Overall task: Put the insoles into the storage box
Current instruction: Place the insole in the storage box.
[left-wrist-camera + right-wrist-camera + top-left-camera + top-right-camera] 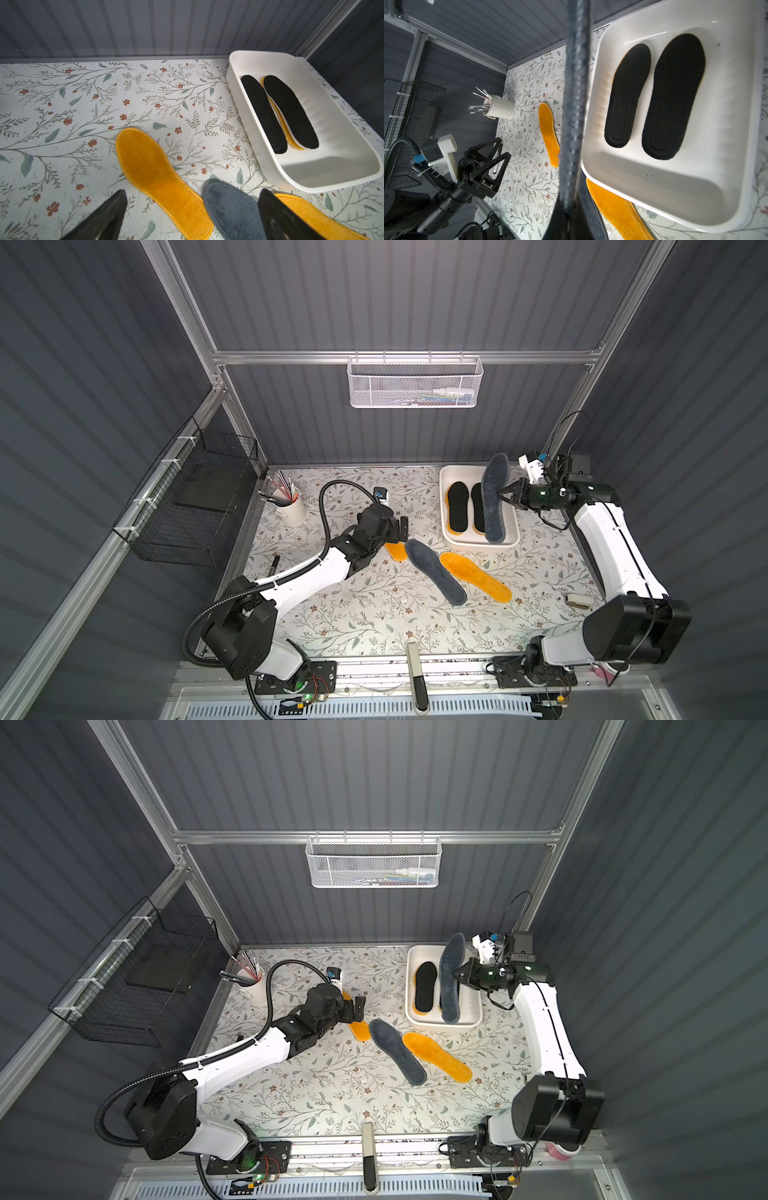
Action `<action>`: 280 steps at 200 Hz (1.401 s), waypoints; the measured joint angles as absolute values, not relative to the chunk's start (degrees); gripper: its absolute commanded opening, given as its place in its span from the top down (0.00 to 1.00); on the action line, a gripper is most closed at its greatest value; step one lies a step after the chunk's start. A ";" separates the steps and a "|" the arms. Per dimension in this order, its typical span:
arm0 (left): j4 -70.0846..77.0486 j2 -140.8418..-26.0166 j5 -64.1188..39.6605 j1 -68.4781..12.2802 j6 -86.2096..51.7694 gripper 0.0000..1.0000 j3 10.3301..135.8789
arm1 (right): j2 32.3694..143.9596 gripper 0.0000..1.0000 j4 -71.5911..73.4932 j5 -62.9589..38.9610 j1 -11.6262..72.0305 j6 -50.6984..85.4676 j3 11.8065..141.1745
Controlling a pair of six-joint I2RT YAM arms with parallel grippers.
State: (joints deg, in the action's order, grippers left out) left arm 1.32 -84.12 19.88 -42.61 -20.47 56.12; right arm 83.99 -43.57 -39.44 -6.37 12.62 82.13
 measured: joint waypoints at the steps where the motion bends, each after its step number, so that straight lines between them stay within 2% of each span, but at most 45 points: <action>1: 1.28 -84.12 19.92 -42.61 -20.47 0.00 56.12 | 84.20 1.00 -43.62 -39.46 -6.44 12.60 82.24; 88: 0.36 -83.48 22.59 -42.61 -20.05 0.01 56.10 | 96.20 1.00 -40.75 -43.62 -5.78 15.05 84.36; 200: -0.73 -83.13 24.67 -42.61 -18.48 0.01 55.48 | 112.73 1.00 -35.18 -42.35 0.47 21.71 93.84; 280: -0.89 -83.15 25.19 -42.61 -17.19 0.00 55.48 | 120.68 1.00 -35.20 -41.80 1.02 21.74 99.29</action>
State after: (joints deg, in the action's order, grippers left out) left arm -0.89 -83.15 25.19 -42.61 -17.19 55.48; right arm 120.68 -35.20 -41.80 1.02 21.74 99.29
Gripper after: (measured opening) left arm 0.996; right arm 0.051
